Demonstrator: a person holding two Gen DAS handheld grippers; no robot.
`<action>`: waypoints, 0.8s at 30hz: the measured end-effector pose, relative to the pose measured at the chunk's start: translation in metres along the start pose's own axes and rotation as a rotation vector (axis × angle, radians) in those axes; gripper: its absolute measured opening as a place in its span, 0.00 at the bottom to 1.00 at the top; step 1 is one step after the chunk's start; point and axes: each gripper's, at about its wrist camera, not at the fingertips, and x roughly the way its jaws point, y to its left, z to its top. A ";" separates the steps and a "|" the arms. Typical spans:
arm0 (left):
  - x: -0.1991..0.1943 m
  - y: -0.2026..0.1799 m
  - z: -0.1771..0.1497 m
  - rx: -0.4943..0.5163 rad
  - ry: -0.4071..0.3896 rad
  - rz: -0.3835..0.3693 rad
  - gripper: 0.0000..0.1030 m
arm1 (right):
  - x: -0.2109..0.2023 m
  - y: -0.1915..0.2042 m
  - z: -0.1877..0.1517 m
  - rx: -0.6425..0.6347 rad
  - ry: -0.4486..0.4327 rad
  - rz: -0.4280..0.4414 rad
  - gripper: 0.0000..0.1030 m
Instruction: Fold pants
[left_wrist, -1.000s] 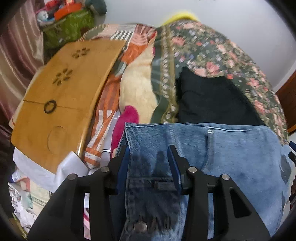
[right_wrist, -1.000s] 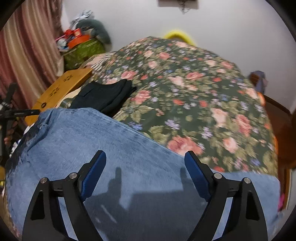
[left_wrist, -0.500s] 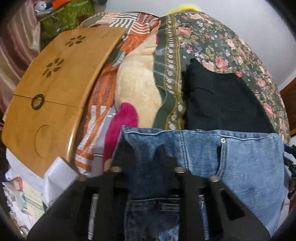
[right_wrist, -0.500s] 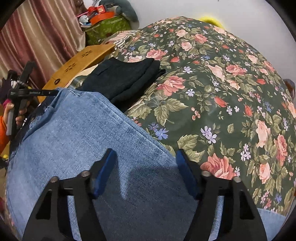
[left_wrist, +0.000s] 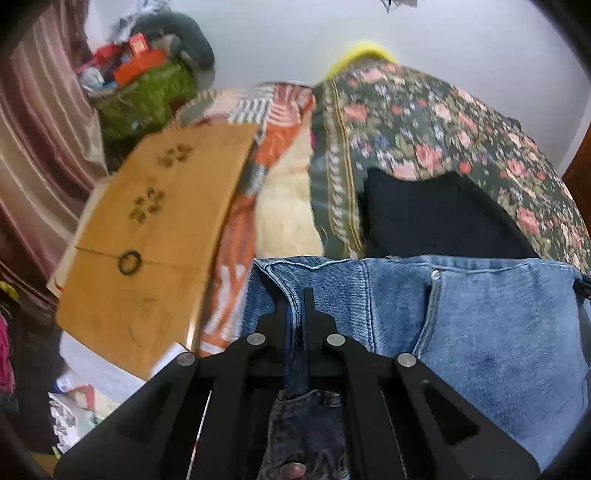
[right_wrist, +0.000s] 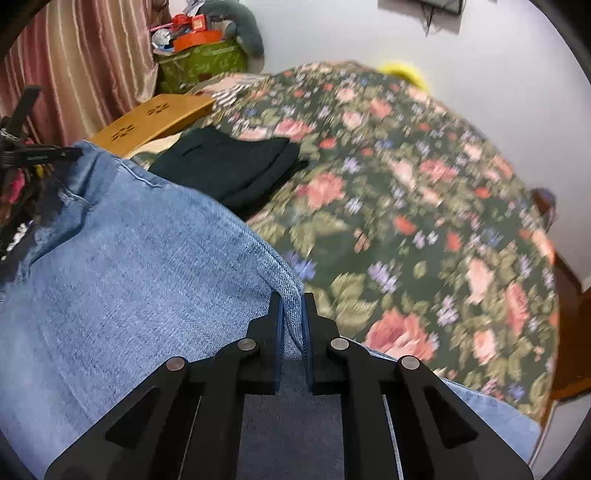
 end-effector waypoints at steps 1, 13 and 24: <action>-0.002 0.003 0.003 -0.010 -0.009 0.002 0.03 | -0.001 0.001 0.003 0.005 -0.011 -0.012 0.07; -0.058 0.010 -0.018 -0.025 -0.090 -0.064 0.03 | -0.067 0.014 0.007 0.036 -0.147 0.000 0.06; -0.136 0.018 -0.064 -0.007 -0.148 -0.083 0.03 | -0.147 0.063 -0.044 0.048 -0.195 0.026 0.06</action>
